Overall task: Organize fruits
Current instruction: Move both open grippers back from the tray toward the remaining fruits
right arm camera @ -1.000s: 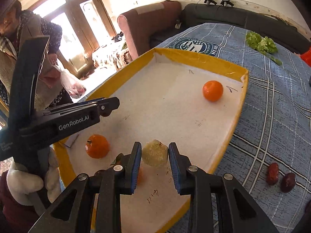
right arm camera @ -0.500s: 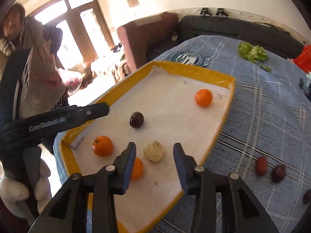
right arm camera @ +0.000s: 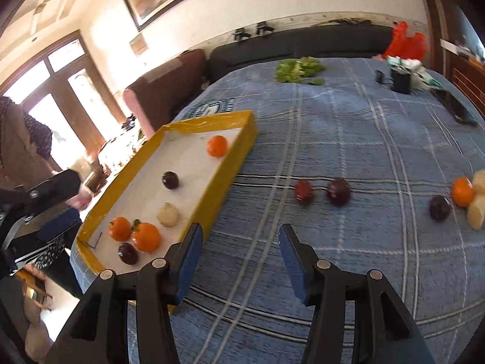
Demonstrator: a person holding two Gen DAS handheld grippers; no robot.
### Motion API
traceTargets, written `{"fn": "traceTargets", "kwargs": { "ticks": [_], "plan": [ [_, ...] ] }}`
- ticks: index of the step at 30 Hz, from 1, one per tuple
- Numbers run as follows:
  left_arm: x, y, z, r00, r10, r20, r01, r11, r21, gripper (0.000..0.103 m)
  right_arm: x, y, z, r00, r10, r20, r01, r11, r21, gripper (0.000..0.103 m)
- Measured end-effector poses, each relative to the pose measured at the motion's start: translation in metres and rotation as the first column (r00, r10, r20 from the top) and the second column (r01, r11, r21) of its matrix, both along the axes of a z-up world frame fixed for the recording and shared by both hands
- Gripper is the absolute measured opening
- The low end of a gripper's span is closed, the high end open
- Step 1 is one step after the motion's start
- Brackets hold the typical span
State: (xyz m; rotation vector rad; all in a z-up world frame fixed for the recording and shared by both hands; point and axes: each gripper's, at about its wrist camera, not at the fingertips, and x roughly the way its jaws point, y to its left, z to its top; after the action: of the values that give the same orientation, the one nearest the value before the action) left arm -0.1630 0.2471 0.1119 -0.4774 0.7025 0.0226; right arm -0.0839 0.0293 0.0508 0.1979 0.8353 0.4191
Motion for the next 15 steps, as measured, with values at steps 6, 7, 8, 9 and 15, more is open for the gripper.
{"fn": "traceTargets", "kwargs": {
  "ticks": [6, 7, 8, 9, 15],
  "plan": [
    [0.001, -0.015, -0.007, 0.999, -0.046, -0.024, 0.046, 0.999, -0.005, 0.082, -0.002, -0.011, -0.008, 0.999, -0.028, -0.035, 0.028, 0.999, 0.015, 0.057],
    [0.001, -0.016, -0.007, 0.998, -0.050, -0.025, 0.049, 0.999, -0.003, 0.082, -0.002, -0.012, -0.008, 0.999, -0.027, -0.034, 0.027, 1.000, 0.014, 0.057],
    [0.001, -0.017, -0.007, 0.998, -0.051, -0.025, 0.051, 0.999, -0.001, 0.082, -0.002, -0.012, -0.008, 0.999, -0.026, -0.032, 0.026, 1.000, 0.014, 0.057],
    [0.001, -0.018, -0.008, 0.998, -0.053, -0.025, 0.053, 0.999, 0.001, 0.082, -0.002, -0.013, -0.008, 0.999, -0.026, -0.031, 0.026, 1.000, 0.015, 0.057],
    [0.004, -0.020, -0.012, 0.996, -0.070, -0.049, 0.070, 0.998, -0.003, 0.082, 0.001, -0.029, -0.010, 0.998, -0.047, -0.038, 0.048, 0.998, 0.037, 0.057]
  ]
}}
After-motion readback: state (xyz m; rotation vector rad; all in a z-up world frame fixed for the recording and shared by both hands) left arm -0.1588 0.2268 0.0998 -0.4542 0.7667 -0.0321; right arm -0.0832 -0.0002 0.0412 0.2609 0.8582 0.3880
